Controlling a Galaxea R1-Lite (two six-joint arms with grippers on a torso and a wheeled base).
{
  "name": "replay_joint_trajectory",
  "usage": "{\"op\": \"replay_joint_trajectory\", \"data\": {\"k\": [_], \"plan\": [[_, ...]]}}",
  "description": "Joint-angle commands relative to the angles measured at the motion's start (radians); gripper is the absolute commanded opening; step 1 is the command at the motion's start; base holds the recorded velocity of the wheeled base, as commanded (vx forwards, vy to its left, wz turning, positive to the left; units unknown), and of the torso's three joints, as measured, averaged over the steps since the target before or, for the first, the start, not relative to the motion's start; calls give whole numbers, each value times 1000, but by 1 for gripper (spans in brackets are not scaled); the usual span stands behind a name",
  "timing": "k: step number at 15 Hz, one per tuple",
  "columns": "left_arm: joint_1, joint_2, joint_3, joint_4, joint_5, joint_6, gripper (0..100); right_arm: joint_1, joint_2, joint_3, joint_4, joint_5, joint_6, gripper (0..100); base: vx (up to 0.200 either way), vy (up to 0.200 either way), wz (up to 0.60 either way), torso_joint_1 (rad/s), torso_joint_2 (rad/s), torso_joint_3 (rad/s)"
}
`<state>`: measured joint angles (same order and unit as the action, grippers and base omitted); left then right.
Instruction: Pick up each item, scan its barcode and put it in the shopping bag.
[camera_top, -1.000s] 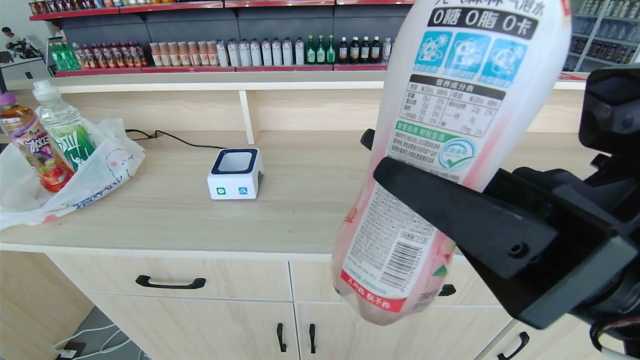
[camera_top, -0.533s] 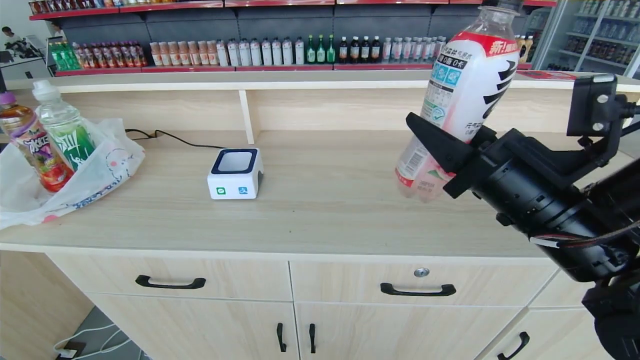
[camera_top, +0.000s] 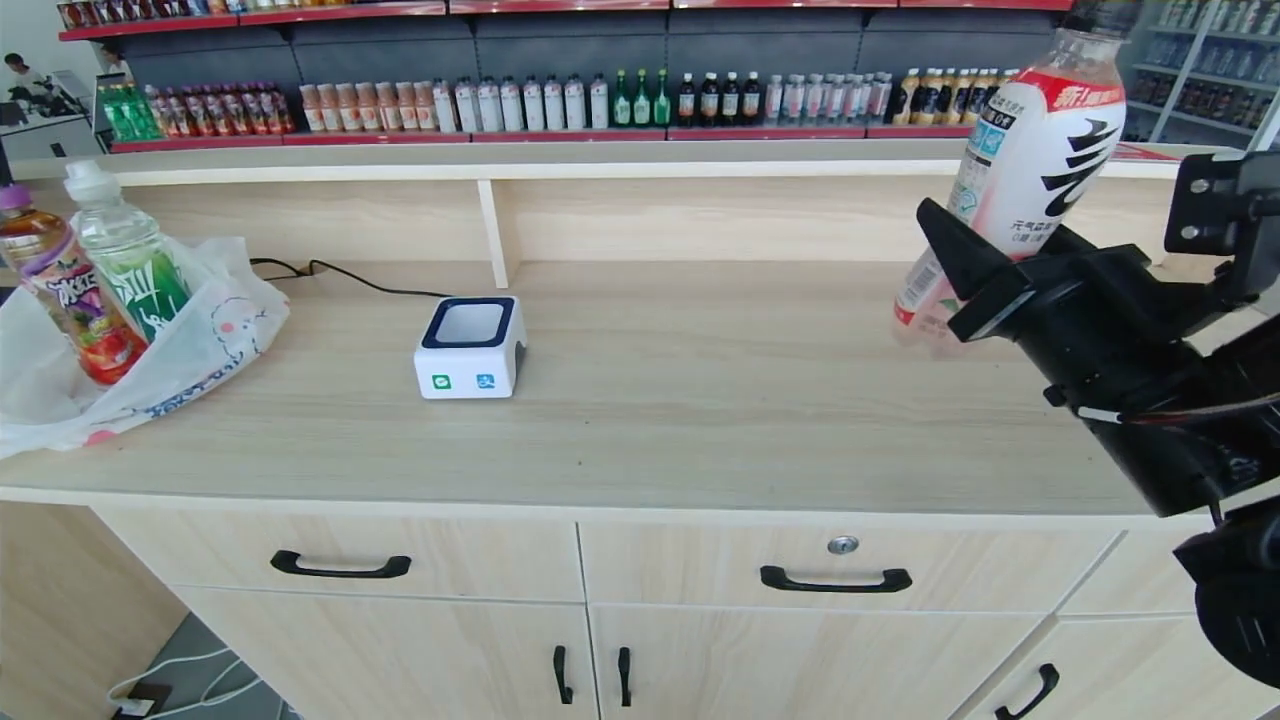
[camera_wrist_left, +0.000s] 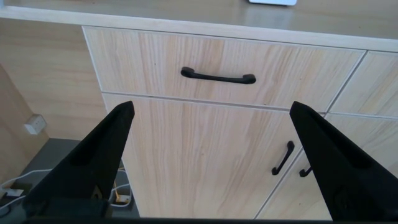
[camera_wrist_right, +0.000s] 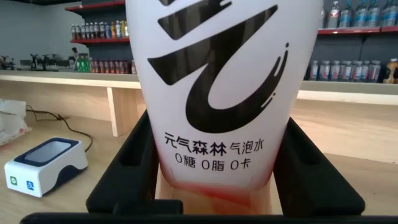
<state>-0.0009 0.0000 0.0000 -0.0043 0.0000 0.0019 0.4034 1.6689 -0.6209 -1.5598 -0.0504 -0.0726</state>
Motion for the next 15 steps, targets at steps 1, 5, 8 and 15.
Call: {"op": "replay_joint_trajectory", "data": {"k": [1, 5, 8, 15], "plan": [[-1, 0, 0, 0, 0, 0, 100, -18, 11, 69, -11, 0, 2, 0, 0, 0, 0, 0, 0, 0], [-1, 0, 0, 0, 0, -2, 100, -61, -6, 66, -11, 1, 5, 0, -100, 0, 0, 4, 1, 0], [-1, 0, 0, 0, 0, 0, 100, -61, -5, 43, -11, 17, -6, 0, -67, 0, 0, 6, -2, -2], [-2, 0, 0, 0, 0, 4, 100, -71, -17, 26, 32, 80, 11, 0, 0, 171, 0, 7, 4, 2]]}}
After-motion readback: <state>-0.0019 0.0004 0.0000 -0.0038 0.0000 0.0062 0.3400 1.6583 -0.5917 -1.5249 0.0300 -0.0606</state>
